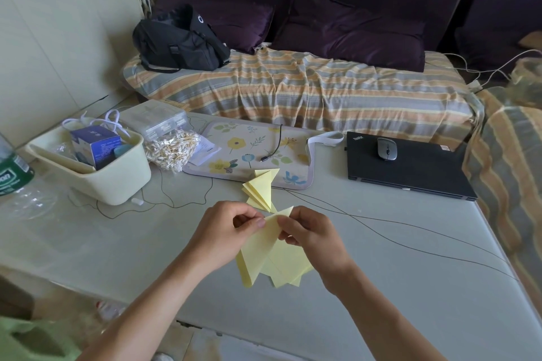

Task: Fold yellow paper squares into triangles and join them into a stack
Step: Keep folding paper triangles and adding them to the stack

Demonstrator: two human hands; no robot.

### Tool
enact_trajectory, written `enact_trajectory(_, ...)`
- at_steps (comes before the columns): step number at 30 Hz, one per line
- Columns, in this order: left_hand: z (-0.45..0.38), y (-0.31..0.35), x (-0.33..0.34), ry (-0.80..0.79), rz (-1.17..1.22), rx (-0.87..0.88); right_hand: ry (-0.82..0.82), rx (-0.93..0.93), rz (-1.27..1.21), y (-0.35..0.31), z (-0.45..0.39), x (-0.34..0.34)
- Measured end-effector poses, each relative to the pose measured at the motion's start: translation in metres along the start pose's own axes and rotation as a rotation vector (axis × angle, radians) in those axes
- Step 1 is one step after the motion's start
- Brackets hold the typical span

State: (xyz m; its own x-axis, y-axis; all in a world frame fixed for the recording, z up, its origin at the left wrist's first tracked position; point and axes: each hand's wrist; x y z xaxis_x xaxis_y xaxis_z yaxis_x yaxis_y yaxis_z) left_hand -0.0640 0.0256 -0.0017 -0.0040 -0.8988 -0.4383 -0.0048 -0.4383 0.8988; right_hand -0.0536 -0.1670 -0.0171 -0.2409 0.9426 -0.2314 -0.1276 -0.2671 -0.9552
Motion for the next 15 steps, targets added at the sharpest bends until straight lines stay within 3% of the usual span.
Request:
enact_trajectory(4,-0.0001,-0.0008,0.0016,-0.025,0.111,-0.065,0.024,-0.015,-0.05,-0.0019,0.0009,0.0004)
enact_trajectory(15,0.0005,-0.0018,0.0019,-0.047,0.14,-0.083,0.038,-0.011,-0.086,-0.0028,0.0015,0.0006)
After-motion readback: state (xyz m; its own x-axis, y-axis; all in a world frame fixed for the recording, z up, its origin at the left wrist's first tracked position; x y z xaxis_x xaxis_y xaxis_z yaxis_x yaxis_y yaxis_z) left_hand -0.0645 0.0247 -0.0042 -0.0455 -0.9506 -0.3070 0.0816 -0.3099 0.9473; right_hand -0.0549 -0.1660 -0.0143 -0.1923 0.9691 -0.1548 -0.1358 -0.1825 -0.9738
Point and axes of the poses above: each hand's wrist, its own z-axis away from the middle knuckle, its own x-axis out of the palm, y = z × x, and after that the axes turned 9 degrees about z, right-handed
